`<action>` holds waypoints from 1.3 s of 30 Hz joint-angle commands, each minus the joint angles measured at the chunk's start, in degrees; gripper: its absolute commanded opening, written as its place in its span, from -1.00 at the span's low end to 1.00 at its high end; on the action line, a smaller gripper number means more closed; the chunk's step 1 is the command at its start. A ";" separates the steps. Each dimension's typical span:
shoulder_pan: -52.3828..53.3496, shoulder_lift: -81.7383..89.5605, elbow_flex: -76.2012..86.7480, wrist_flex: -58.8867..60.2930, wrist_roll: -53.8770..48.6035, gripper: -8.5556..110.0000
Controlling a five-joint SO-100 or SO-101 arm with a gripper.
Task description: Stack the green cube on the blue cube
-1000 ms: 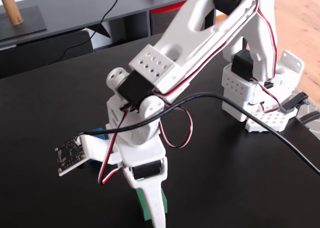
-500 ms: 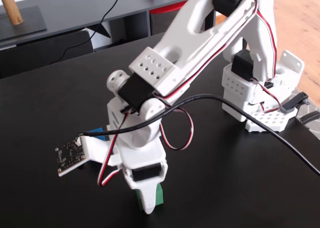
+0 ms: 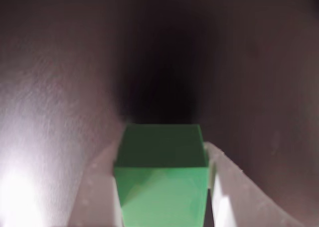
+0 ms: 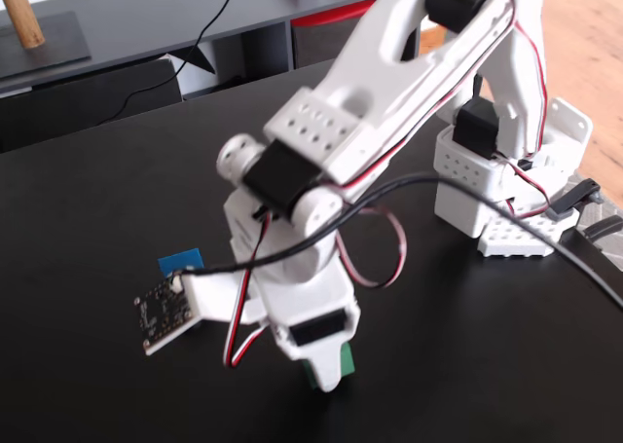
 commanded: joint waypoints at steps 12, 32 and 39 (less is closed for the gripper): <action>10.55 31.99 -0.26 5.27 -13.18 -0.69; 23.99 28.21 3.60 -9.05 -25.49 -0.68; 24.70 12.74 -12.92 -3.69 -24.08 -0.68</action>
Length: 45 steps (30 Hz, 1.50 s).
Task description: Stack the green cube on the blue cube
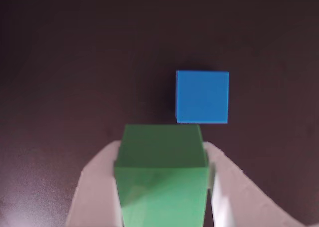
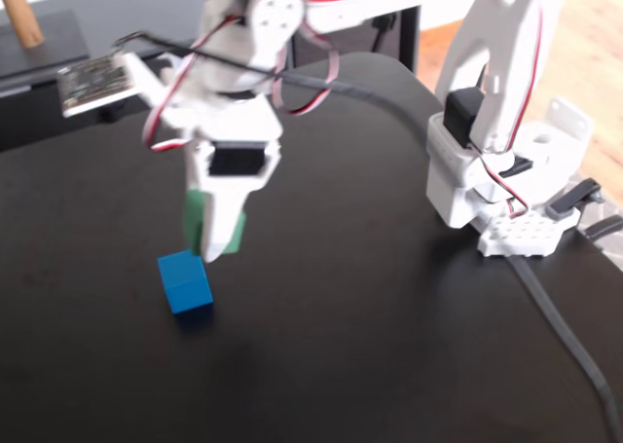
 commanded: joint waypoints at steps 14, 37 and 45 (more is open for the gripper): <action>4.83 -16.52 -20.21 3.34 -3.43 -0.68; 4.92 -20.74 -17.49 -2.29 -2.64 -0.67; 5.71 -19.34 -15.12 -3.69 -3.87 -0.68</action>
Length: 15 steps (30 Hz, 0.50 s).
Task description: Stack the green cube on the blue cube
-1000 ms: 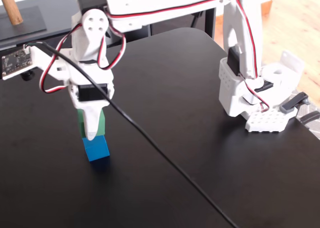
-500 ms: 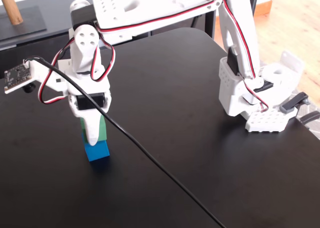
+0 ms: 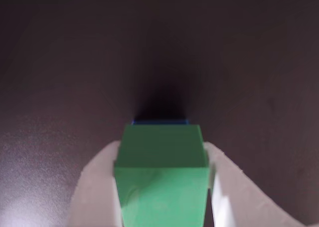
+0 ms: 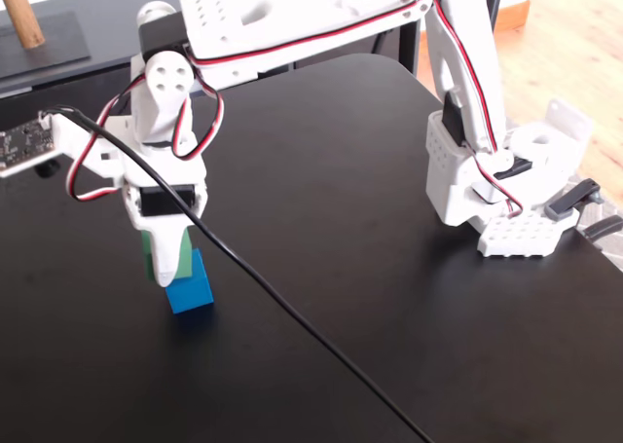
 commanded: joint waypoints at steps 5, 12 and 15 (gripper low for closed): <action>0.97 4.13 0.88 -1.05 -1.49 -0.68; 1.58 4.92 2.64 -5.01 -0.18 -0.39; 1.85 5.10 3.16 -5.80 -0.44 -0.32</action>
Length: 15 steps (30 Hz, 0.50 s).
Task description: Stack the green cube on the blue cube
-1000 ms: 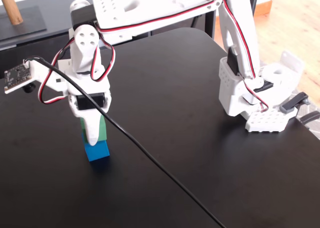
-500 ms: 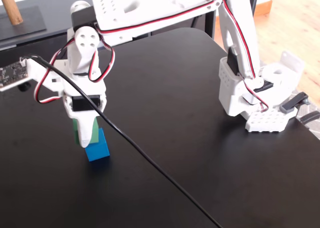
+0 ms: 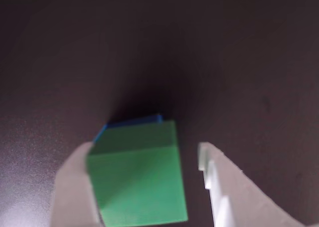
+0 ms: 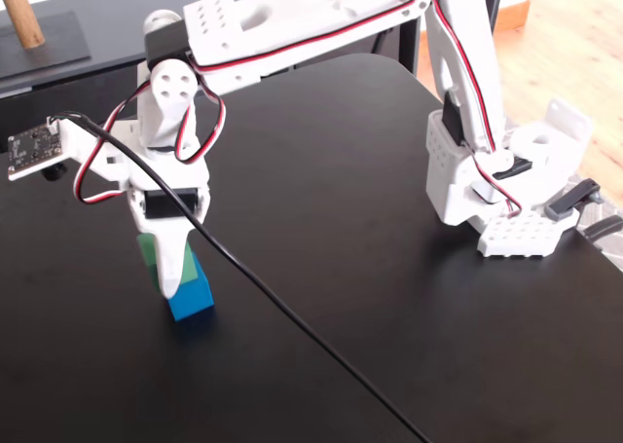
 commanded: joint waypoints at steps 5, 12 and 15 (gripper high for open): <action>0.79 5.10 -0.26 -2.81 1.41 -0.21; 0.88 5.10 -0.18 -3.43 2.02 -0.20; 0.88 5.10 0.00 -4.39 2.37 -0.20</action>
